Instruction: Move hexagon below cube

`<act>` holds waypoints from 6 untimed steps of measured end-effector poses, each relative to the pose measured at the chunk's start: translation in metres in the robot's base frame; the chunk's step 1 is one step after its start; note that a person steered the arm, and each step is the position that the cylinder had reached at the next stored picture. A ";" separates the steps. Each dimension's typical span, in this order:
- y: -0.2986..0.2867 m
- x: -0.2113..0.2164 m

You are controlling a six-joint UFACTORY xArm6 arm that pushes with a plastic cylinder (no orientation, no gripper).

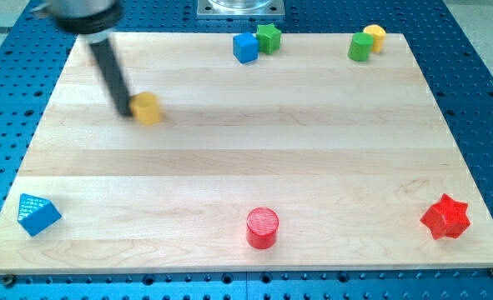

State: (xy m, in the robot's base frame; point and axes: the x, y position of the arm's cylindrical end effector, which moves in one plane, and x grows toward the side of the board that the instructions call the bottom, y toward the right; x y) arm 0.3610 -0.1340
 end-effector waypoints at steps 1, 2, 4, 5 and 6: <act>0.092 -0.010; 0.026 -0.003; -0.030 0.075; 0.051 0.083; 0.089 0.031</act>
State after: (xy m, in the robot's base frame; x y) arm 0.3922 -0.0454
